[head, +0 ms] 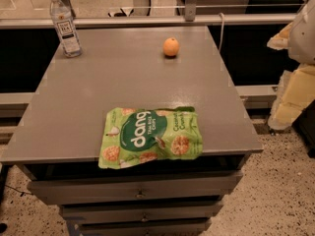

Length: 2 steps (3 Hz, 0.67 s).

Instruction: Move orange near green rice chip bag

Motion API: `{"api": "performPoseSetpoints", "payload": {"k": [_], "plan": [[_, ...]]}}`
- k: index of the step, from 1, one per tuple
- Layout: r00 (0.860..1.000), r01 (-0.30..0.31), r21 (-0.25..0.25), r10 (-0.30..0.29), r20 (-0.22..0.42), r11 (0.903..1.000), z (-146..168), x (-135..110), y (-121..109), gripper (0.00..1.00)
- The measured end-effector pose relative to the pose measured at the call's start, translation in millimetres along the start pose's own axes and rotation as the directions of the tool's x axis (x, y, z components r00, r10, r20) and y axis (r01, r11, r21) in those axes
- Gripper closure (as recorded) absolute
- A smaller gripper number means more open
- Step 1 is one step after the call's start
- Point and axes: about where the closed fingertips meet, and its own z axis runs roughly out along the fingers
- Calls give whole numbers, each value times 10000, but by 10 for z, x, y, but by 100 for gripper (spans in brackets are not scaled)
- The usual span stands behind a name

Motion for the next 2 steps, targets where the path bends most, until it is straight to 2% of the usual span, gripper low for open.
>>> {"api": "performPoseSetpoints", "payload": {"k": [1, 2], "plan": [[10000, 0, 2, 0, 1, 10000, 0, 0, 0, 0], [9984, 147, 9, -147, 553, 9999, 86, -63, -78, 0]]}}
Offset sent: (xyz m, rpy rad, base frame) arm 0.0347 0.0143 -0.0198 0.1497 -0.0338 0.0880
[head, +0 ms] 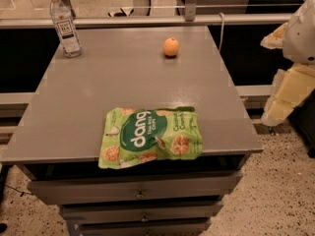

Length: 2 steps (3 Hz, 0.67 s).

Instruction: Move orange near green rice chip bag

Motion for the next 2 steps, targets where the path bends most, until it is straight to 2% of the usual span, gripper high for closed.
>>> {"api": "performPoseSetpoints", "payload": {"k": [1, 2], "plan": [[9922, -36, 16, 34, 1247, 10000, 227, -153, -319, 0], [9697, -350, 200, 291, 2425, 9992, 467, -369, -763, 0]]}}
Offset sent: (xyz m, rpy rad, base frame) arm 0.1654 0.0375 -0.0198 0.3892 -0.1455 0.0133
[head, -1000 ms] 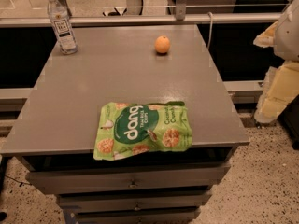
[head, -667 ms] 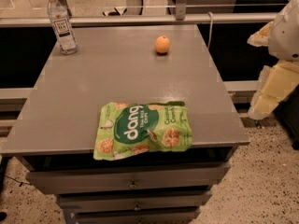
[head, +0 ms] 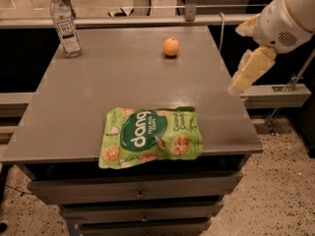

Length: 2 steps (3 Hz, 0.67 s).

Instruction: Move orange near green rice chip bag

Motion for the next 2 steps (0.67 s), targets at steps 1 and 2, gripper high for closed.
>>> {"api": "performPoseSetpoints", "payload": {"k": [1, 2], "plan": [[9892, -718, 109, 698, 1286, 9974, 350, -197, -381, 0], [9623, -1496, 351, 1373, 2347, 9881, 626, -410, -579, 0]]}}
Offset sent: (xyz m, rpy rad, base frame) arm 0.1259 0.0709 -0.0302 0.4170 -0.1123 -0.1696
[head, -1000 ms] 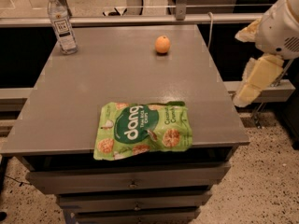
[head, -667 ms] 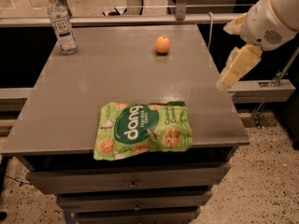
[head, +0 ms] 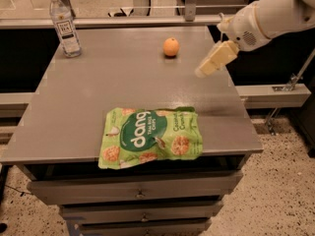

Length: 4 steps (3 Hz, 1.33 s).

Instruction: Move orange near green rice chip bag

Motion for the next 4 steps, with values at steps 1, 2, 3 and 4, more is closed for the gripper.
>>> {"api": "performPoseSetpoints", "payload": {"k": [1, 2, 3, 4], "plan": [[9998, 24, 373, -31, 212, 9993, 5, -66, -95, 0], [9998, 25, 370, -33, 213, 9993, 7, -67, -94, 0], [9971, 24, 330, -49, 760, 9995, 122, -141, -95, 0], [9838, -162, 172, 129, 1786, 9997, 477, -347, -189, 0]]}}
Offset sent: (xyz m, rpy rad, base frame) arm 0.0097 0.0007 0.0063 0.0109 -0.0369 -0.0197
